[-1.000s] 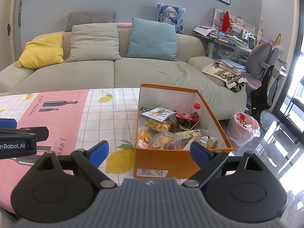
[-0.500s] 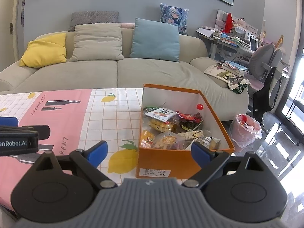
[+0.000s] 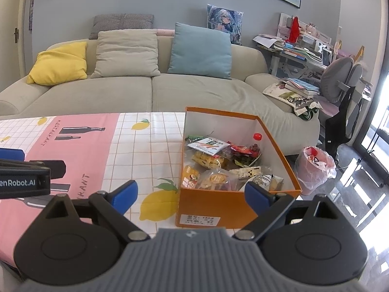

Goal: Organize snacks

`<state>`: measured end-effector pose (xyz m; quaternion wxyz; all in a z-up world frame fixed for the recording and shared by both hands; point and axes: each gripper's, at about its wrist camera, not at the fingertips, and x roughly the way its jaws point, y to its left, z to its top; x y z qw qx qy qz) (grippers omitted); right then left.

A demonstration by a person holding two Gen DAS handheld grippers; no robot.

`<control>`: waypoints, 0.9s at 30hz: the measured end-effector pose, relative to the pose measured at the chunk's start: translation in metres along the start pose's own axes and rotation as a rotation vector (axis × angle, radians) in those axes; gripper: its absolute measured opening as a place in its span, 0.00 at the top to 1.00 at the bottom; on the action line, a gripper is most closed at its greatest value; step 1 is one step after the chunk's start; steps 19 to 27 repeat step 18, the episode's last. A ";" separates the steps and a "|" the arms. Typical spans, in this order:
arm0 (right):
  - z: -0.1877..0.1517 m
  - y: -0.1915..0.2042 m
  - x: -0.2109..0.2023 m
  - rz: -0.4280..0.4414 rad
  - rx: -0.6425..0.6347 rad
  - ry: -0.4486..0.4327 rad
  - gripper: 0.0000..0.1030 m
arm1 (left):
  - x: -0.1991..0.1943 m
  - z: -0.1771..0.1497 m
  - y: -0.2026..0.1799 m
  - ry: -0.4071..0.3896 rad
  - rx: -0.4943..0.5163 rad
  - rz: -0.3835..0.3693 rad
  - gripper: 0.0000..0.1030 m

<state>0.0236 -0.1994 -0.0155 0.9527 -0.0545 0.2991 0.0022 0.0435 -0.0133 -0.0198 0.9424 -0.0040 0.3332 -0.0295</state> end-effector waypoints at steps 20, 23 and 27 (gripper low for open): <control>-0.002 0.003 0.001 0.009 -0.006 0.006 0.10 | 0.000 0.000 0.001 0.010 -0.009 0.012 0.10; -0.002 0.003 0.001 0.009 -0.006 0.006 0.10 | 0.000 0.000 0.001 0.010 -0.009 0.012 0.10; -0.002 0.003 0.001 0.009 -0.006 0.006 0.10 | 0.000 0.000 0.001 0.010 -0.009 0.012 0.10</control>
